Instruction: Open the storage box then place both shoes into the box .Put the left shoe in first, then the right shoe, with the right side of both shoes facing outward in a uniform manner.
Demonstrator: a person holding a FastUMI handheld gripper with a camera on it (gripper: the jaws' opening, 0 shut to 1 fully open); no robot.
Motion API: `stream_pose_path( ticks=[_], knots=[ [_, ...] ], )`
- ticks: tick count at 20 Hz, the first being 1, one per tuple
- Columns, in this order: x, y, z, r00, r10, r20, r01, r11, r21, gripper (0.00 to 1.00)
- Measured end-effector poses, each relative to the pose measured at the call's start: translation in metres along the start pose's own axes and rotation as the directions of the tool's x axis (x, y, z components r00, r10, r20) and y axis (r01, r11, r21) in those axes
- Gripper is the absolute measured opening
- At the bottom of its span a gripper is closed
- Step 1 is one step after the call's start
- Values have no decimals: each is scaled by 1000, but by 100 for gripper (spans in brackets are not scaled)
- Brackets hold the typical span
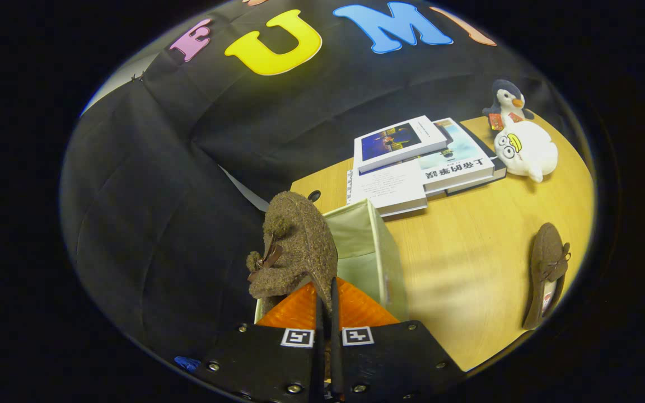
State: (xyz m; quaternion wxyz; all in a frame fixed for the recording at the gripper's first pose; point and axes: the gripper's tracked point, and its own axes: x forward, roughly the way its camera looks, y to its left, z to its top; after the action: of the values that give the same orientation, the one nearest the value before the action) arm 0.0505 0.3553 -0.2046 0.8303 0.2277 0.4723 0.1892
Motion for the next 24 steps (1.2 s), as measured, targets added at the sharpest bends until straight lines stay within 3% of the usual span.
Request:
stream_pose_path(
  ticks=[13, 17, 20, 21, 24],
  knots=[
    [76, -3, -69, 984, -117, -137, 119, 993, 7, 5],
    [85, 6, -90, 975, -110, -194, 103, 994, -46, 5],
    [77, 16, -90, 979, -78, -190, 62, 994, -86, 48],
    [73, 18, -86, 982, -68, -178, 48, 992, -116, 49],
    [53, 18, -70, 990, -75, -121, 47, 975, -217, 98]
  ],
)
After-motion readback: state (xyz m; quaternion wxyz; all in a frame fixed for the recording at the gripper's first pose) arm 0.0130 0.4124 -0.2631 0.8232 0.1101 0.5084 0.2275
